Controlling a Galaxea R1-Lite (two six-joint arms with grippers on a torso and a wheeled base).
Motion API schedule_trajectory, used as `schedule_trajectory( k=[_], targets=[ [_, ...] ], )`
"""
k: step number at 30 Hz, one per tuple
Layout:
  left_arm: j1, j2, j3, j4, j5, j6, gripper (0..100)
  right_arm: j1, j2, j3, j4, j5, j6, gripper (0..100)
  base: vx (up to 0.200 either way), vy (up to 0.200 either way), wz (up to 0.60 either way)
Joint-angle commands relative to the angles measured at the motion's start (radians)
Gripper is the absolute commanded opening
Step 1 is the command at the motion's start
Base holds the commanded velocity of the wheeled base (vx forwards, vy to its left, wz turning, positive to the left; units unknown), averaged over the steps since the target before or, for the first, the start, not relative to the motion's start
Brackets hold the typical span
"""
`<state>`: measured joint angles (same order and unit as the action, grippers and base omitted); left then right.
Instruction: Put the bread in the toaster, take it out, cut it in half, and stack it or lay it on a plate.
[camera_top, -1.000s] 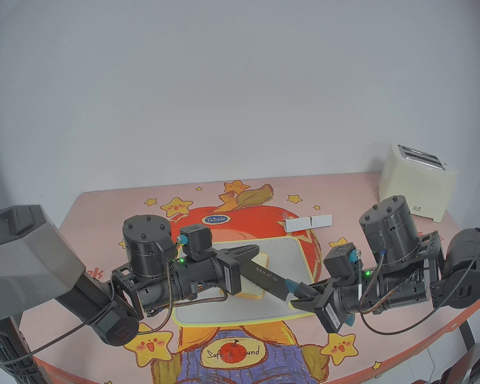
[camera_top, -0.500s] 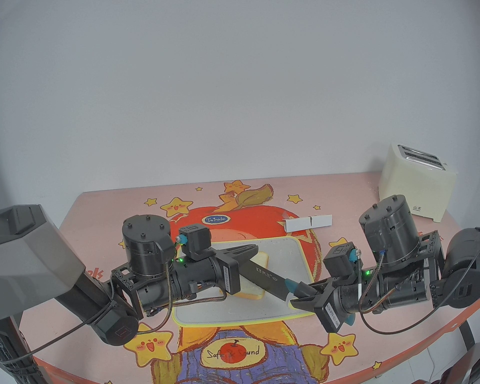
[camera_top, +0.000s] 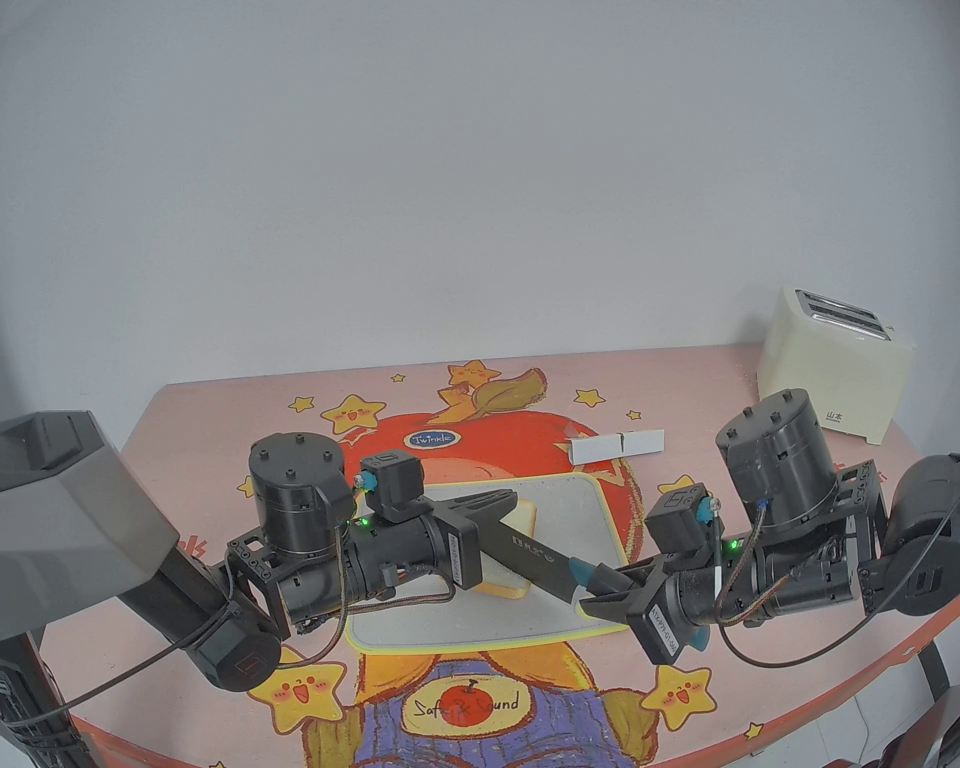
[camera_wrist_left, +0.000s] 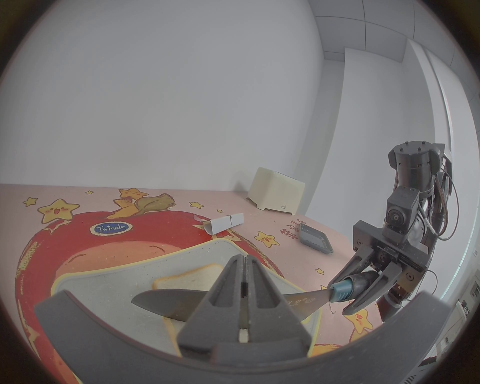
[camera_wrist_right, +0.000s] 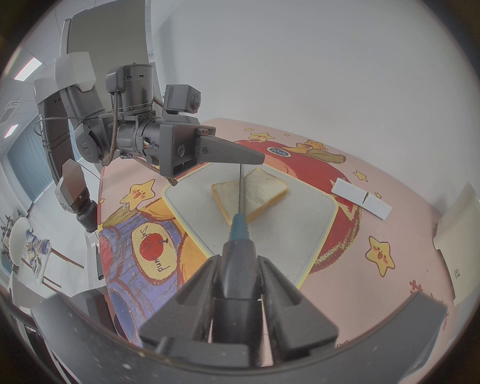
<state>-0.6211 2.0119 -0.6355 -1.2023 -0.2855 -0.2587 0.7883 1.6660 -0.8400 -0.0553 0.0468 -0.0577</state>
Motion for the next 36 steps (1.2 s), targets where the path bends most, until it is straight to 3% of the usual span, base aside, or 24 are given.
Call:
schedule_trajectory(
  k=[1,14,24,36],
  targets=[
    [0.0,0.007,0.0,0.004,0.0,-0.001,0,0.0,0.0,-0.005,-0.003,0.001,-0.001,0,0.0,0.0,0.0],
    [-0.005,-0.007,-0.001,0.004,0.0,-0.002,0,0.0,0.009,0.01,-0.001,0.001,-0.001,0,0.0,0.0,0.0],
    [-0.005,0.004,0.0,0.004,0.0,-0.001,0,0.008,0.009,-0.031,-0.001,0.001,-0.001,0,0.0,0.0,0.0],
    [-0.009,-0.036,0.005,-0.002,0.0,-0.002,0,0.0,0.014,0.03,-0.003,0.001,-0.001,0,0.0,0.0,0.0]
  ],
)
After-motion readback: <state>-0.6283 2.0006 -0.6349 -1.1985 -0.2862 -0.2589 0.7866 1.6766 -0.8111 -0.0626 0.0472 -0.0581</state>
